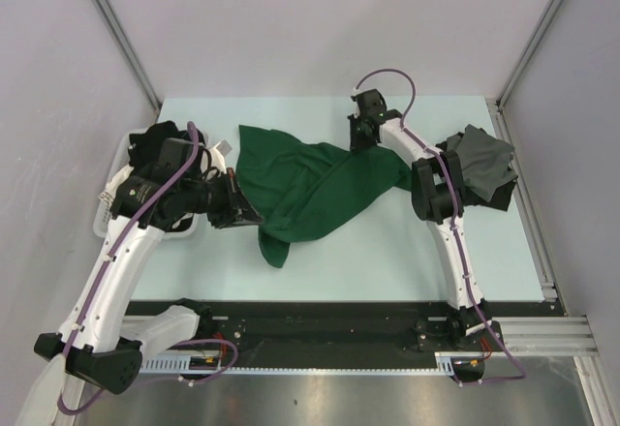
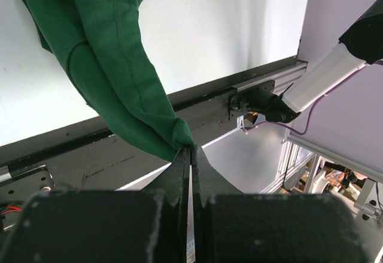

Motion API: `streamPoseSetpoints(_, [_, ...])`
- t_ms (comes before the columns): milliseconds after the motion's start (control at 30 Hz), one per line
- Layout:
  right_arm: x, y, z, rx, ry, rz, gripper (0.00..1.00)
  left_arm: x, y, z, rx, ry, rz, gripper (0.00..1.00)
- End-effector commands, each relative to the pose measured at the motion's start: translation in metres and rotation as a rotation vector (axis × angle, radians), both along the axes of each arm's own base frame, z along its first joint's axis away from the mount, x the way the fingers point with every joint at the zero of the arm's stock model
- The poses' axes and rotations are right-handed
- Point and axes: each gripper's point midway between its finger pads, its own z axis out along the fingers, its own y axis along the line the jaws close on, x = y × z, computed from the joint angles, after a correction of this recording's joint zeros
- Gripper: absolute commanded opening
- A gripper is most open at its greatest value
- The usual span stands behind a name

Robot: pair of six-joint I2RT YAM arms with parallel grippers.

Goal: Fold and stack the t-shirts

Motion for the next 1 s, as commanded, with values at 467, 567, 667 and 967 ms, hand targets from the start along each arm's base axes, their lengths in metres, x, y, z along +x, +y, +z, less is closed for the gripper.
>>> streamPoseSetpoints(467, [0.021,-0.051,0.182,0.014,-0.295,-0.083,0.00,0.080,0.006,0.014,0.164,-0.183,-0.009,0.00])
streamPoseSetpoints(567, [0.018,-0.090,0.253,0.022,-0.420,-0.157,0.00,0.111,0.014,0.039,0.209,-0.273,0.036,0.00])
streamPoseSetpoints(667, [0.009,-0.128,0.311,0.028,-0.531,-0.234,0.00,0.148,0.025,0.062,0.222,-0.338,0.121,0.00])
streamPoseSetpoints(967, [-0.005,-0.192,0.389,0.052,-0.693,-0.364,0.00,0.250,0.061,0.101,0.207,-0.479,0.319,0.00])
